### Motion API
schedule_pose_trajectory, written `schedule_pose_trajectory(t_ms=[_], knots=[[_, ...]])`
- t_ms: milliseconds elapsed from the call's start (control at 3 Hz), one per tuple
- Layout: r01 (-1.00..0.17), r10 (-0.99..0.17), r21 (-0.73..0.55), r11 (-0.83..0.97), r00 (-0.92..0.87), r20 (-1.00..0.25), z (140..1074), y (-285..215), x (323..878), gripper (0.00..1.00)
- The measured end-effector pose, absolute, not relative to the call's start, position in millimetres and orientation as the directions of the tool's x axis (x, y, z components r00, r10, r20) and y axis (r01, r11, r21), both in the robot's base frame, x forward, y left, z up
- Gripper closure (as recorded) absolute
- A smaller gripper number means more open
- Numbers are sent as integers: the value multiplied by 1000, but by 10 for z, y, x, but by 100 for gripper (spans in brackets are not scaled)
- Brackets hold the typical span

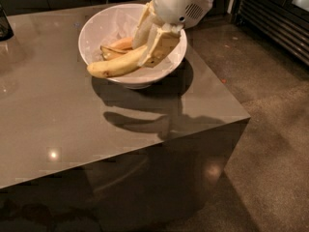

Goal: Pick banana from white bowl

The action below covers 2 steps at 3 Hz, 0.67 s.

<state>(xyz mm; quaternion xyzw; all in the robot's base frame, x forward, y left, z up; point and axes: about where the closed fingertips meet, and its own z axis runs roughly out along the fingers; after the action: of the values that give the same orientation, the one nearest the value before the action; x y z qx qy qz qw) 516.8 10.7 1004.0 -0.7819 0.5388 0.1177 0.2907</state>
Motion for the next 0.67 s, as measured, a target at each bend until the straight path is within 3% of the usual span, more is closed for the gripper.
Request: schedule_pose_trajectory(t_ms=[667], knots=[[-926,-756,-307,-221,361,-546,9974,194,4642,100]])
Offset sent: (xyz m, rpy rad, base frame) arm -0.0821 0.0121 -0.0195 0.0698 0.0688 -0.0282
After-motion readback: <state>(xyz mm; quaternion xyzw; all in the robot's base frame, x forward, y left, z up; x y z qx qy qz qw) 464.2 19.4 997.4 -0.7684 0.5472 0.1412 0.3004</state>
